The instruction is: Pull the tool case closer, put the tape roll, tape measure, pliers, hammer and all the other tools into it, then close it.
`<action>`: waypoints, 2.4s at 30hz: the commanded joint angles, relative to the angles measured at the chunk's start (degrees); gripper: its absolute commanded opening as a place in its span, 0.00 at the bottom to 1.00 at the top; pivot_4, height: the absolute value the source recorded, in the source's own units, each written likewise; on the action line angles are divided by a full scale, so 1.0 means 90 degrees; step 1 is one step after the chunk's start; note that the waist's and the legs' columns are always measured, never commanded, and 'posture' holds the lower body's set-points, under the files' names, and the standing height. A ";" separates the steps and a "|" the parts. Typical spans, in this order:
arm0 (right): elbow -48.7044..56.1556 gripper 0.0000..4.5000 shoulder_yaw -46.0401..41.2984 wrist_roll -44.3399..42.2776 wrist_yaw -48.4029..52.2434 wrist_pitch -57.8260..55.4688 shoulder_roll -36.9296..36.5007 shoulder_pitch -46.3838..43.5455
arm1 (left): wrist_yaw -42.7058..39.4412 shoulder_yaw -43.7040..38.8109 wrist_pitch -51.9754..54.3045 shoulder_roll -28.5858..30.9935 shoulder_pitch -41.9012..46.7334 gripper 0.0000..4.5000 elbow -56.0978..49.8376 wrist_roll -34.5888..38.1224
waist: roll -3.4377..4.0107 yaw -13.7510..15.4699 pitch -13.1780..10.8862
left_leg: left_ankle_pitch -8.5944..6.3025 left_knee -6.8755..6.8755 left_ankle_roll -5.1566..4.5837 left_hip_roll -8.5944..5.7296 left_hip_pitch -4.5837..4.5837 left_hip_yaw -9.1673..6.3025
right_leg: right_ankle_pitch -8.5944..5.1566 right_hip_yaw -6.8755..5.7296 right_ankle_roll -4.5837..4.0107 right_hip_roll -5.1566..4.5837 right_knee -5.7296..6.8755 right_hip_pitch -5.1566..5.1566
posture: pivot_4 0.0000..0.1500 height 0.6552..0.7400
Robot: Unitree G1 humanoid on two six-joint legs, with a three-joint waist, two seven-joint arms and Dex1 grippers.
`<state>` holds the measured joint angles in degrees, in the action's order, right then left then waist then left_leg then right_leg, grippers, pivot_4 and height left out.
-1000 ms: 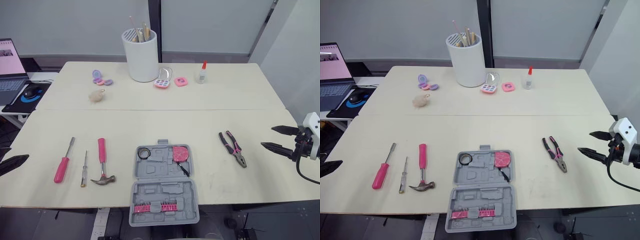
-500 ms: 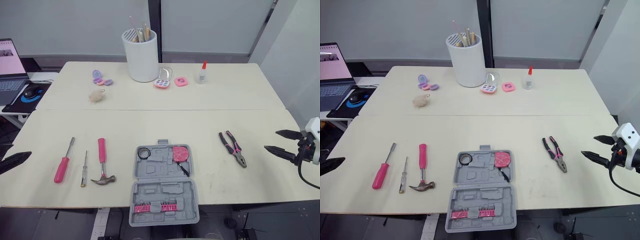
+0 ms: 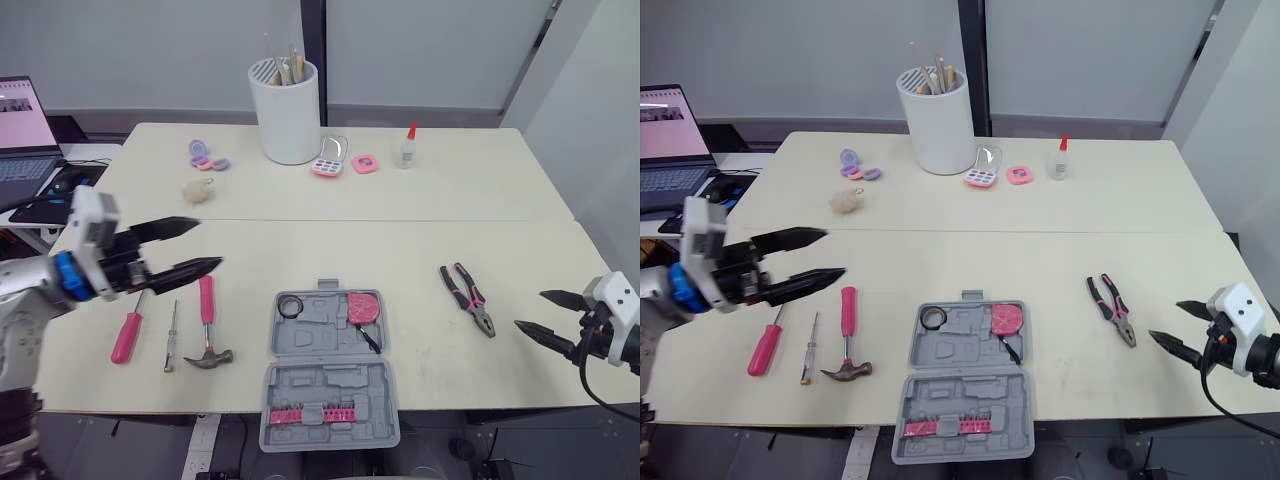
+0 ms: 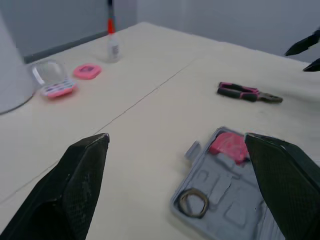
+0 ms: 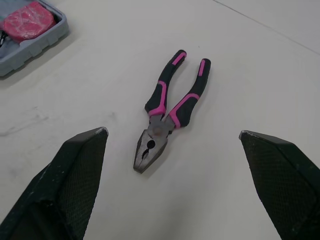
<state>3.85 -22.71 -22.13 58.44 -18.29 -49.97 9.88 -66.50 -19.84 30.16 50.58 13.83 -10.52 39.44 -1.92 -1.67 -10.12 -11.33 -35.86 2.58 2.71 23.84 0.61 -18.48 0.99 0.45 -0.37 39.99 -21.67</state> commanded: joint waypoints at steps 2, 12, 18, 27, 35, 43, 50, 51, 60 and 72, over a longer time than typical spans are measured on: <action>0.0809 1.00 -0.0320 -0.0184 -0.0245 -0.0117 0.0265 0.0551 | 0.0226 0.1189 0.0206 -0.0449 0.0563 1.00 -0.1547 0.0254 | 0.0002 -0.0006 0.0001 | 0.0000 -0.0005 0.0000 -0.0004 0.0000 -0.0001 | -0.0002 -0.0004 0.0003 0.0020 -0.0001 0.0008 | 1.00 1.00; 0.0916 1.00 0.0259 0.0276 -0.0894 0.0188 0.0838 0.0640 | 0.0032 0.2147 -0.0335 -0.0502 0.0776 1.00 -0.2292 -0.0316 | 0.0008 -0.0029 0.0004 | 0.0000 -0.0008 0.0000 -0.0005 -0.0038 -0.0009 | -0.0011 0.0006 0.0019 0.0042 -0.0003 0.0038 | 1.00 1.00; 0.0065 1.00 0.0865 0.0925 -0.1469 0.0738 0.1274 0.0037 | 0.0198 0.2136 -0.0320 -0.0566 0.0650 1.00 -0.2390 -0.0322 | 0.0008 0.0000 0.0004 | 0.0000 -0.0008 0.0000 -0.0004 -0.0031 -0.0010 | -0.0010 0.0005 0.0015 0.0043 -0.0005 0.0036 | 1.00 1.00; -0.1350 1.00 0.1491 0.1390 -0.2013 0.0753 0.1692 -0.1024 | 0.0248 0.2022 -0.0287 -0.0404 0.0509 1.00 -0.2446 -0.0326 | 0.0009 -0.0009 0.0004 | 0.0000 -0.0009 0.0000 -0.0004 -0.0032 -0.0011 | -0.0004 0.0004 0.0005 0.0041 -0.0004 0.0035 | 1.00 1.00; -0.1661 1.00 0.1781 0.1606 -0.2249 0.0673 0.1808 -0.1292 | 0.0260 0.1983 -0.0325 -0.0336 0.0493 1.00 -0.2385 -0.0361 | 0.0008 -0.0016 0.0004 | 0.0000 -0.0009 0.0000 -0.0003 -0.0033 -0.0011 | -0.0003 0.0006 0.0005 0.0040 -0.0004 0.0036 | 1.00 1.00; -0.1776 0.96 0.1846 0.1662 -0.2496 0.0542 0.2038 -0.1447 | 0.0316 0.2011 -0.0321 -0.0353 0.0469 1.00 -0.2436 -0.0345 | 0.0008 -0.0023 0.0005 | 0.0000 -0.0009 0.0000 -0.0002 -0.0036 -0.0009 | -0.0003 0.0008 0.0004 0.0042 -0.0004 0.0037 | 1.00 1.00; -0.1649 0.54 0.1854 0.1655 -0.2568 0.0402 0.2062 -0.1389 | 0.0337 0.1993 -0.0319 -0.0344 0.0412 1.00 -0.2460 -0.0342 | 0.0007 -0.0011 0.0005 | 0.0000 -0.0009 0.0000 -0.0001 -0.0036 -0.0011 | -0.0003 0.0006 0.0004 0.0040 -0.0004 0.0039 | 1.00 1.00; -0.1621 0.49 0.1851 0.1647 -0.2582 0.0368 0.2066 -0.1373 | 0.0351 0.1992 -0.0309 -0.0350 0.0408 1.00 -0.2470 -0.0333 | 0.0007 -0.0010 0.0005 | 0.0000 -0.0009 0.0000 -0.0001 -0.0037 -0.0011 | -0.0003 0.0007 0.0004 0.0039 -0.0004 0.0040 | 1.00 1.00; -0.1417 0.28 0.1915 0.1643 -0.2625 0.0330 0.2062 -0.1257 | 0.0442 0.1998 -0.0250 -0.0360 0.0385 1.00 -0.2482 -0.0267 | 0.0007 -0.0006 0.0005 | 0.0000 -0.0009 0.0000 -0.0001 -0.0036 -0.0012 | -0.0004 0.0005 0.0005 0.0038 -0.0004 0.0040 | 1.00 1.00; 0.0000 0.28 0.2208 0.1549 -0.1560 0.0232 0.1045 -0.1602 | 0.0236 0.1048 -0.0914 -0.0498 -0.0283 1.00 -0.1805 -0.0179 | 0.0017 -0.0027 -0.0001 | 0.0000 -0.0007 0.0000 0.0000 -0.0033 -0.0006 | -0.0004 0.0010 0.0005 0.0039 -0.0004 0.0029 | 1.00 1.00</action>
<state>-1.60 -2.70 -6.86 41.77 -16.33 -38.98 -2.80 -63.44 -7.99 23.71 45.32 11.54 -26.69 37.73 -1.76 -1.91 -10.13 -11.33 -35.92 2.58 2.72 23.54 0.53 -18.53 1.07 0.49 -0.02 39.96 -21.40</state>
